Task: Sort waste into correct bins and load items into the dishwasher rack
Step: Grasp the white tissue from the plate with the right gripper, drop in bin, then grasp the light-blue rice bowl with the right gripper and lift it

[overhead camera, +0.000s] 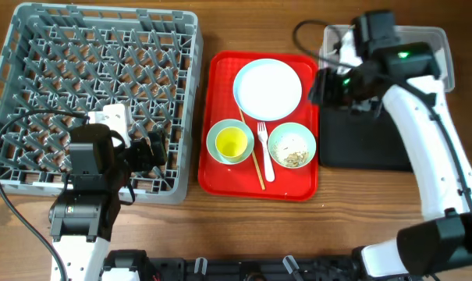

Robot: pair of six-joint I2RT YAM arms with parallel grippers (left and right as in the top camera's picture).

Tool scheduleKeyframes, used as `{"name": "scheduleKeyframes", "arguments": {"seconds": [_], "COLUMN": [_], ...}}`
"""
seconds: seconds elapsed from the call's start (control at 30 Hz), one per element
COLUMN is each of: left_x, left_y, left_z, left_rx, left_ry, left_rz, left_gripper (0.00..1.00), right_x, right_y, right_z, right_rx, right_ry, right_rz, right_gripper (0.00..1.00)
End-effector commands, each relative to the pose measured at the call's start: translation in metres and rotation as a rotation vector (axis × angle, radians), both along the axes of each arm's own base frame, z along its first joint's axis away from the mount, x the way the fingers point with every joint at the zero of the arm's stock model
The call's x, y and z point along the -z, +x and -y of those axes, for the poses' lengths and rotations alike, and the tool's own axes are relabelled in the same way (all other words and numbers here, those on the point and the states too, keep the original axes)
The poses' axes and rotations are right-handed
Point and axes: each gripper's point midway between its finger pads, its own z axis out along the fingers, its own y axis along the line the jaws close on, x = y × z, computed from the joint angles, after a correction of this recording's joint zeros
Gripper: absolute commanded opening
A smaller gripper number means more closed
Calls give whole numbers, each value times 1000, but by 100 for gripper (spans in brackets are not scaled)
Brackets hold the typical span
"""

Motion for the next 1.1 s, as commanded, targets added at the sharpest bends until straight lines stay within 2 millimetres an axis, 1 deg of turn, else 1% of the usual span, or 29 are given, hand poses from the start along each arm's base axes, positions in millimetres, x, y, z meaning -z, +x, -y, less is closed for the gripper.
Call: {"name": "scheduleKeyframes", "arguments": {"seconds": [0.0, 0.07, 0.13, 0.2, 0.27, 0.33, 0.4, 0.53, 0.6, 0.67, 0.8, 0.9, 1.07], "left_x": [-9, -9, -9, -9, -9, -9, -9, -9, -9, -9, -9, -9, -9], "left_y": [3, 3, 3, 3, 3, 3, 3, 3, 3, 3, 3, 3, 3], "left_z": [-1, -1, -1, -1, -1, -1, -1, -1, -1, -1, -1, -1, -1], "left_rx": [-3, -3, -3, -3, -3, -3, -3, -3, -3, -3, -3, -3, -3], "left_ry": [-8, -8, -8, -8, -8, -8, -8, -8, -8, -8, -8, -8, -8], "left_rz": [22, 22, 22, 23, 23, 22, 22, 22, 23, 22, 22, 22, 22], "left_gripper": [100, 100, 100, 100, 100, 100, 100, 100, 100, 100, 100, 100, 100], "right_x": [-12, -15, -11, -1, 13, 24, 34, 50, 65, 85, 118, 132, 153], "right_y": [-28, -43, -59, -71, -74, -72, -64, -45, -37, -36, -34, -31, -36], "right_z": [-7, -12, -17, -24, -32, -46, -57, -66, -71, -74, -79, -83, -100], "right_rx": [-14, -46, -89, -141, -183, -220, -239, -238, -239, -248, -257, -263, -302], "right_ry": [-28, -23, -34, -49, -83, -76, -65, -63, -70, -74, -88, -92, -100], "right_rz": [49, 75, 91, 93, 101, 129, 157, 172, 149, 90, 10, -7, -36], "right_gripper": [64, 65, 66, 66, 67, 68, 68, 69, 69, 69, 69, 69, 62]}}
